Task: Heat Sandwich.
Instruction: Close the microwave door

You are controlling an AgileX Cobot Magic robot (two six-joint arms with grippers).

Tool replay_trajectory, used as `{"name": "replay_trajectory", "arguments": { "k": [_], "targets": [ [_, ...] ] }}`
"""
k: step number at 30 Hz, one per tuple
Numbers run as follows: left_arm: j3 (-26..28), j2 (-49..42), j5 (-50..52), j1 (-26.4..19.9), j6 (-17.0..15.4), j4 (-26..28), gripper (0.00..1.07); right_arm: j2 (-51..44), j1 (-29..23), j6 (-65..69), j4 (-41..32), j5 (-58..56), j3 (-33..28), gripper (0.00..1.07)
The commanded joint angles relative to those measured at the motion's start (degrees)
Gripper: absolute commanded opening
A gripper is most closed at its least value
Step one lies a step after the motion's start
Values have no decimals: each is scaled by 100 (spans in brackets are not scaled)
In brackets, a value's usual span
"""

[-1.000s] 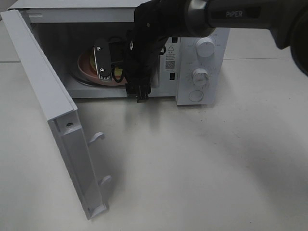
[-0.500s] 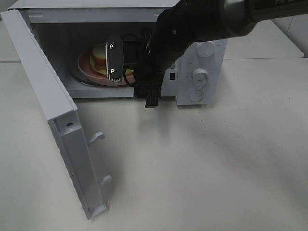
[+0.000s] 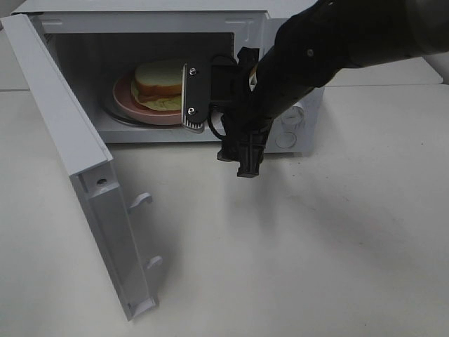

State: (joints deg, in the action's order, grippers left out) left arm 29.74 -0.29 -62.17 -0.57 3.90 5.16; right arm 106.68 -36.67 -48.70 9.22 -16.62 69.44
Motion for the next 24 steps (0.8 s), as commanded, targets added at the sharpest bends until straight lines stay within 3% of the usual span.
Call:
{"name": "replay_trajectory", "arguments": {
  "k": [1, 24],
  "targets": [
    [-6, -132, 80, 34, -11, 11, 98, -407, -6, 430, 23, 57, -395, 77],
    [-6, -132, 80, 34, -11, 11, 98, -2338, -6, 2590, 17, -384, -2320, 76]
  ]
}}
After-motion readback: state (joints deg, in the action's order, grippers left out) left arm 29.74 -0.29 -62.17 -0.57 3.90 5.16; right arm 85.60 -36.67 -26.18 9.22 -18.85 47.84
